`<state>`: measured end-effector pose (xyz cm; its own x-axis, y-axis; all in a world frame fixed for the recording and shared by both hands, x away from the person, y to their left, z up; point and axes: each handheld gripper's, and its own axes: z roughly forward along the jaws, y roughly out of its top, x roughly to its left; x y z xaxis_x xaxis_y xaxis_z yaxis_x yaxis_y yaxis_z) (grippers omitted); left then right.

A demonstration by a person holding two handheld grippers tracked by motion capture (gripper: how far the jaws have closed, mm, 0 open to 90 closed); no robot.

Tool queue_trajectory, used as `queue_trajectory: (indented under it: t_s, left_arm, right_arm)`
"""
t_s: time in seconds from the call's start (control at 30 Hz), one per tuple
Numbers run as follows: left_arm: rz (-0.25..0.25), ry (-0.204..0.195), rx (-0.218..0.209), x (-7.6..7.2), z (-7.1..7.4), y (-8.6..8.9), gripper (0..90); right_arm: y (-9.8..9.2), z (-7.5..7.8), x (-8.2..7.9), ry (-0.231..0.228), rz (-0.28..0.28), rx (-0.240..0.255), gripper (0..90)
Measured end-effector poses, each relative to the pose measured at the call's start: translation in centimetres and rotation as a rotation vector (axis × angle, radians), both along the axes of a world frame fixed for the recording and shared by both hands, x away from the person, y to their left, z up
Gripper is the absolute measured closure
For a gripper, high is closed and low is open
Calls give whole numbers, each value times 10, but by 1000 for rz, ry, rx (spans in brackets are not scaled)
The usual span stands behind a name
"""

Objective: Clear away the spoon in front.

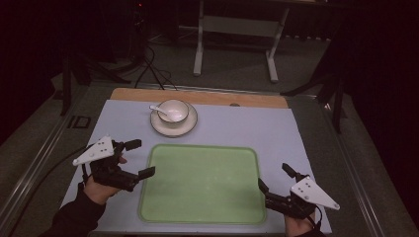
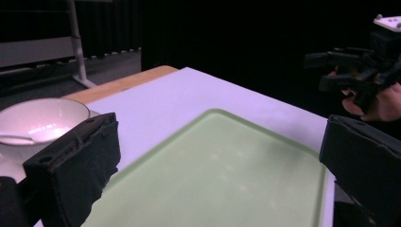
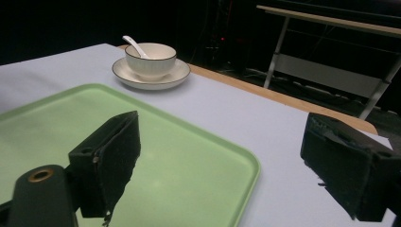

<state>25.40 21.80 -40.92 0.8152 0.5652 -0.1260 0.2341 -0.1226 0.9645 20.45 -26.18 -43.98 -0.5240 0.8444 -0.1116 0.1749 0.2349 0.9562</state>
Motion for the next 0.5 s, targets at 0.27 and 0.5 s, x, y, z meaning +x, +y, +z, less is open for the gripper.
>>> queue_trajectory:
  t_s: [0.27,0.5]
  left_arm:
    - [41,2,-1,26,10,-2,0]
    - [105,10,-16,56,14,2,5]
  right_arm:
    - [1,0,0,-1,3,-3,126]
    - [2,0,0,-3,7,-7,126]
